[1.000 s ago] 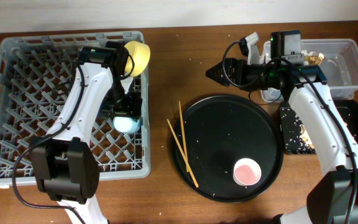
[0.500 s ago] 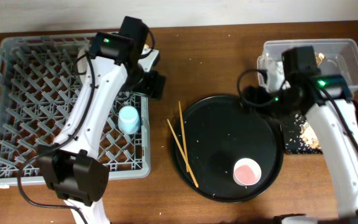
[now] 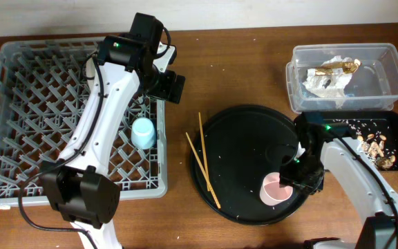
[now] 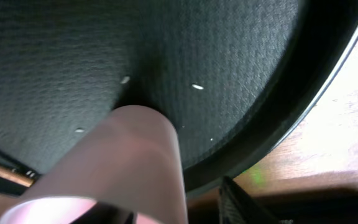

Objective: Sort waste into correct bins and load items into the dishwasher rack

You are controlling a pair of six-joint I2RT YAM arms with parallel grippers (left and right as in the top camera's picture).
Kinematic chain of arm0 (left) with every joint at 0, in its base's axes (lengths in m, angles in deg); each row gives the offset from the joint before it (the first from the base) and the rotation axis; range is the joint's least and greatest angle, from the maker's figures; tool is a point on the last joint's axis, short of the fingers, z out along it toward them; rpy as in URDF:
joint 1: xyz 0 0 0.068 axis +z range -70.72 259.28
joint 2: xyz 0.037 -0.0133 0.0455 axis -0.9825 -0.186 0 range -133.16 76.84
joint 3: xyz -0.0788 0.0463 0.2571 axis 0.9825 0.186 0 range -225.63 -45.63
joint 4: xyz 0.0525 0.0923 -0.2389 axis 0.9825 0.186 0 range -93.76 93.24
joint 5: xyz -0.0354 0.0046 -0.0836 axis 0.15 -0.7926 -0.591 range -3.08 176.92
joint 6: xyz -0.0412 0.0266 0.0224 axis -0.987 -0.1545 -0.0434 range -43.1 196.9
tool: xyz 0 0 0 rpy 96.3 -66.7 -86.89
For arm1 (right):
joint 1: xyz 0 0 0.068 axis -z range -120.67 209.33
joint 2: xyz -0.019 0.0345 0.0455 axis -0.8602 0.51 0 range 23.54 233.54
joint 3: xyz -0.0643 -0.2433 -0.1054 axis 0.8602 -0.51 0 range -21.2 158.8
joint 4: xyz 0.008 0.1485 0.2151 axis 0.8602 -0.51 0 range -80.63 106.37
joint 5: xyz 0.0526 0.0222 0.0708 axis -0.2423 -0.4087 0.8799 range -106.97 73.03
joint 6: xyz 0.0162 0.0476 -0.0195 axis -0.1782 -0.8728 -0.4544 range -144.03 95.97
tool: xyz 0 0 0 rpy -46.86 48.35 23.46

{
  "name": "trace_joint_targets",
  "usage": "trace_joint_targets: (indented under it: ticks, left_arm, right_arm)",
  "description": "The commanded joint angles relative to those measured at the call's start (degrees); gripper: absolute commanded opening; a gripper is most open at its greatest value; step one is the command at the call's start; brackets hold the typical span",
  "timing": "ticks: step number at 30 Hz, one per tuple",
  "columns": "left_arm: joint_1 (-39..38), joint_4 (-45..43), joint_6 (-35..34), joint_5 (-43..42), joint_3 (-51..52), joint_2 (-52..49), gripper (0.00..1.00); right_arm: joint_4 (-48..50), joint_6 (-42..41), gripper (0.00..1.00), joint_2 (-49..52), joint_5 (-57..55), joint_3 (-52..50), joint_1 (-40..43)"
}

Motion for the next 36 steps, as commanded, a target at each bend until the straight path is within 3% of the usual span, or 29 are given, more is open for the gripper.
trace_joint_targets:
  ticks: [1,3,5,7,11,14,17,19,24,28,36]
  left_arm:
    - [0.1,-0.1,0.7,0.4,-0.7,0.1,0.95]
    - [0.1,-0.1,0.7,0.4,-0.7,0.1,0.95]
    - [0.2,-0.1,0.7,-1.6,-0.7,0.1,0.95]
    - [0.6,-0.1,0.7,-8.1,-0.7,0.1,0.95]
    - [5.4,0.0,7.9,-42.4,-0.7,0.1,0.99]
    - [7.6,0.1,16.0,-64.3,-0.7,0.1,0.99]
    - [7.9,0.0,17.0,-73.6,-0.7,0.1,0.99]
    - [7.9,0.1,18.8,-79.7,-0.7,0.1,0.99]
    - [7.5,0.1,18.9,-83.6,-0.7,0.1,0.99]
    - [3.9,-0.1,18.9,-79.8,-0.7,0.1,0.99]
    - [1.3,-1.2,18.9,-79.1,-0.7,0.1,0.99]
  right_arm:
    - [1.7,-1.9,0.24,-0.2,-0.8,-1.2,0.2]
    - [1.9,-1.9,0.04,-0.2,-0.8,-1.2,0.2]
    - [1.0,-1.4,0.04,-0.3,0.9,0.7,0.2]
    - [2.5,2.0,0.04,-1.5,9.7,5.2,0.2]
    - [22.5,7.3,0.04,-2.8,38.1,13.7,0.2]
    - [42.3,-0.1,0.04,-2.3,49.9,13.8,0.2]
    - [56.9,-6.6,0.04,-2.2,54.4,13.8,0.0]
    - [61.1,-8.5,0.04,-2.2,54.6,13.8,0.0]
    - [68.0,-11.2,0.04,-2.1,52.9,13.8,-1.4]
    - [73.7,-14.9,0.04,-2.0,51.5,13.8,-3.0]
    - [74.8,-16.0,0.04,-1.1,47.2,13.8,-9.0]
